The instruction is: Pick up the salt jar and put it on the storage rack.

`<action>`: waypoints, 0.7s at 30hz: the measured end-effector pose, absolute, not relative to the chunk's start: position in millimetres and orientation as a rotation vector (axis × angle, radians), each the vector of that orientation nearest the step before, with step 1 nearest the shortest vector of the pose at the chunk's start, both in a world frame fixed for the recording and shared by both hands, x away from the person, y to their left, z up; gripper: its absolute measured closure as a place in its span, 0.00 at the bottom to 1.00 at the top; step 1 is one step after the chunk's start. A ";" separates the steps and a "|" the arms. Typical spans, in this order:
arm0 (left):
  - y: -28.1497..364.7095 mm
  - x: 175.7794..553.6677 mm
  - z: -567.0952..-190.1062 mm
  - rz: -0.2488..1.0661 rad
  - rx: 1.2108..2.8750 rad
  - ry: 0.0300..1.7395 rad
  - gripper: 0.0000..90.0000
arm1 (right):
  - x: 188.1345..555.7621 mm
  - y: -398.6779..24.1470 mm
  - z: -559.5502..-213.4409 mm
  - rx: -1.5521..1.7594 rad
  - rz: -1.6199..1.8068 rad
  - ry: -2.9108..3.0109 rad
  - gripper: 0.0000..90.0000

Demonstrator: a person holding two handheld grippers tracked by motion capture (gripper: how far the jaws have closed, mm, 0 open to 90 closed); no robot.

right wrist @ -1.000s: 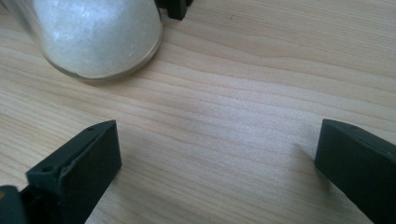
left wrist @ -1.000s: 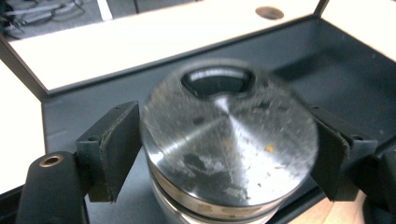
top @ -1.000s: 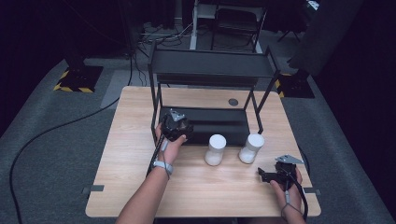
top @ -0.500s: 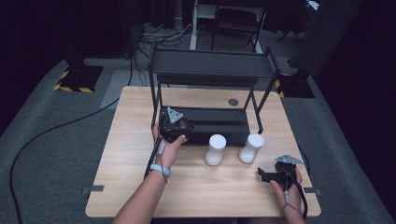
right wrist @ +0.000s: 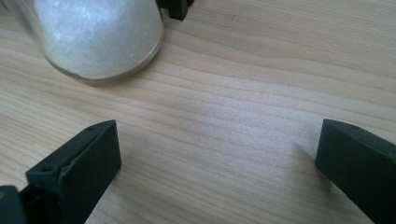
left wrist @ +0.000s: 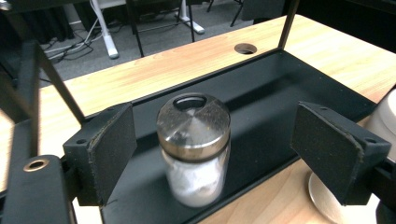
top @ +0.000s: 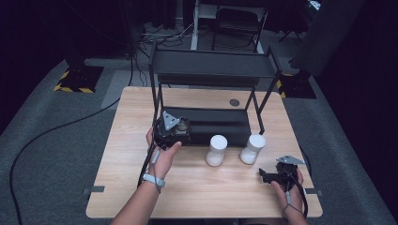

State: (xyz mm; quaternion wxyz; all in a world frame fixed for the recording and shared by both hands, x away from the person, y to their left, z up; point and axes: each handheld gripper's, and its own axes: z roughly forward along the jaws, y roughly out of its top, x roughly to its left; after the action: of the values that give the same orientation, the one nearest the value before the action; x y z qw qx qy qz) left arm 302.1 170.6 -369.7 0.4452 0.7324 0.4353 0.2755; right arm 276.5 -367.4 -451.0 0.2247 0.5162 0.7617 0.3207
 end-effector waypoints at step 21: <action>219.2 252.7 -367.7 0.725 1.836 1.052 0.13 | 277.1 -367.7 -450.9 1.422 0.886 2.104 0.00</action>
State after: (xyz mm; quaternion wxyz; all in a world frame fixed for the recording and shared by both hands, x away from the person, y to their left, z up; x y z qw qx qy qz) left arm 252.7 219.2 -367.7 0.4371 0.7381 0.4232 0.2916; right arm 277.1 -367.7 -450.9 0.2242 0.5151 0.7624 0.3210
